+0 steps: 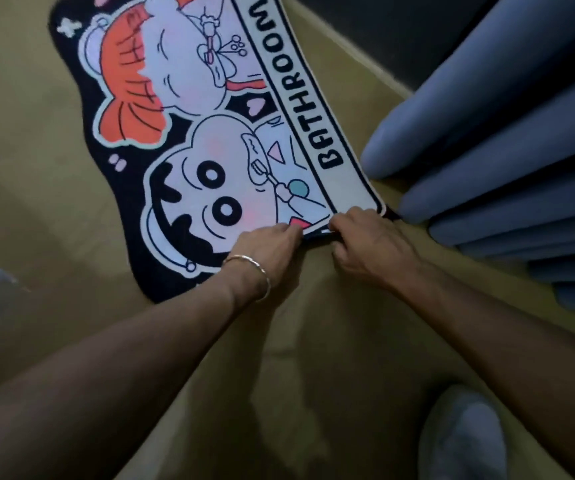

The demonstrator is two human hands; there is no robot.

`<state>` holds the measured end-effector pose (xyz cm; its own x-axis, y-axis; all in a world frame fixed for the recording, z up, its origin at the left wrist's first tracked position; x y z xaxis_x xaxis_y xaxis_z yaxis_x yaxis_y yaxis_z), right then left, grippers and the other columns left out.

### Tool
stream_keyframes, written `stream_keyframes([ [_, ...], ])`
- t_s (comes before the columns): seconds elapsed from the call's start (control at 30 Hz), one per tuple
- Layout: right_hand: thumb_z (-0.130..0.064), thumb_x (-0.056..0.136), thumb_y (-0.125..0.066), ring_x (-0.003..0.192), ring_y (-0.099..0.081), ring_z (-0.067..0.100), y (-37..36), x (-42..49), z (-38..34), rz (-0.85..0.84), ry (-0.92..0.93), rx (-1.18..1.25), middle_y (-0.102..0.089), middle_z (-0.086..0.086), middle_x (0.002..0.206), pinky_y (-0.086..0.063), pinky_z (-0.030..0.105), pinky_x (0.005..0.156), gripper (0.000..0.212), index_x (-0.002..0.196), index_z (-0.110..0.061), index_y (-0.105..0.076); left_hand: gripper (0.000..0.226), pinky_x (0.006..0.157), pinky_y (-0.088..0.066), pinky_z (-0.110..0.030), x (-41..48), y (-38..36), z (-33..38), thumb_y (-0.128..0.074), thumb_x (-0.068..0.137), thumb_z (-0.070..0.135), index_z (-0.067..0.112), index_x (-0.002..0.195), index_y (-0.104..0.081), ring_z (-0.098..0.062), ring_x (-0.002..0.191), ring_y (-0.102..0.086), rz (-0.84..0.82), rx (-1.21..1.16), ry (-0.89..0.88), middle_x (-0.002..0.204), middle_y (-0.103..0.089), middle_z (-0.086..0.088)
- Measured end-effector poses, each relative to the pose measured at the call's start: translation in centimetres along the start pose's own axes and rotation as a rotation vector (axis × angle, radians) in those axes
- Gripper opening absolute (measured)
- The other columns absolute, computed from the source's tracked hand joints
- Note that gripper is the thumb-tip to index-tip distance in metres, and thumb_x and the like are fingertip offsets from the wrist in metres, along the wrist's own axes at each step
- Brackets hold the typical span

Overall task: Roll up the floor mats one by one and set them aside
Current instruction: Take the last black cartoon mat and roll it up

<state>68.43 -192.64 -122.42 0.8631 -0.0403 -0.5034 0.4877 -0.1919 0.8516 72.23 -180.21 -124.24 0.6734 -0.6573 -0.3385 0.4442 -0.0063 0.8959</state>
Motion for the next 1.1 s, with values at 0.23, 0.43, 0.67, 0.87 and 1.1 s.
stream_keyframes([
  [0.23,-0.03,0.101,-0.038,0.101,-0.05,0.022,-1.3,2.6,-2.3,-0.17,0.161,-0.02,-0.054,0.006,0.112,-0.039,0.034,0.083,0.026,0.12,-0.021,-0.053,0.019,0.074,-0.047,-0.034,0.3,-1.3,-0.7,-0.039,0.099,0.031,0.02,0.109,-0.049,-0.023,0.088,-0.058,0.001,-0.086,-0.002,0.101,-0.059,-0.001],
  [0.43,-0.028,0.098,-0.043,0.087,-0.055,0.018,-0.7,6.9,-3.8,-0.239,0.188,0.159,-0.059,0.001,0.101,-0.042,0.032,0.073,0.013,0.095,-0.028,-0.055,0.03,0.081,-0.045,-0.036,-2.1,-0.6,-5.4,-0.034,0.098,0.04,0.02,0.116,-0.048,-0.02,0.095,-0.053,-0.03,-0.192,0.066,0.107,-0.054,0.0],
  [0.67,-0.03,0.099,-0.043,0.078,-0.056,0.013,-1.2,8.6,-4.7,-0.273,0.269,0.302,-0.059,-0.005,0.088,-0.039,0.028,0.059,0.006,0.097,-0.032,-0.049,0.031,0.069,-0.04,-0.034,-1.8,0.0,-7.5,-0.03,0.101,0.036,0.023,0.127,-0.039,-0.022,0.098,-0.054,-0.017,-0.027,0.117,0.115,-0.057,0.0],
  [0.87,-0.024,0.097,-0.043,0.083,-0.053,0.012,-1.4,7.0,-4.9,-0.176,0.395,0.175,-0.054,-0.003,0.097,-0.044,0.028,0.069,0.011,0.097,-0.027,-0.054,0.038,0.084,-0.034,-0.032,-1.2,-0.9,-5.0,-0.032,0.099,0.043,0.019,0.125,-0.045,-0.021,0.111,-0.041,-0.044,0.179,0.019,0.122,-0.043,-0.003],
  [1.1,-0.039,0.092,-0.053,0.087,-0.044,0.014,-1.5,5.0,-4.1,0.037,0.595,-0.041,-0.054,0.001,0.096,-0.037,0.029,0.074,0.027,0.104,-0.019,-0.065,0.029,0.089,-0.032,-0.037,-1.1,-0.7,-3.5,-0.039,0.099,0.024,0.017,0.126,-0.043,-0.025,0.11,-0.039,-0.007,0.319,0.036,0.119,-0.044,-0.006],
])
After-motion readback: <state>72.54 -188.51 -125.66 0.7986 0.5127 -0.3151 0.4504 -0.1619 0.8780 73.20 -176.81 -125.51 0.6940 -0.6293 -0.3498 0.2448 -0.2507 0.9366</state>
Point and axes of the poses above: each hand's wrist, its own x-axis towards the middle knuckle, its own y-axis out of the back of the hand, z = x × y, the point moved 5 cm from there along x, towards the middle knuckle
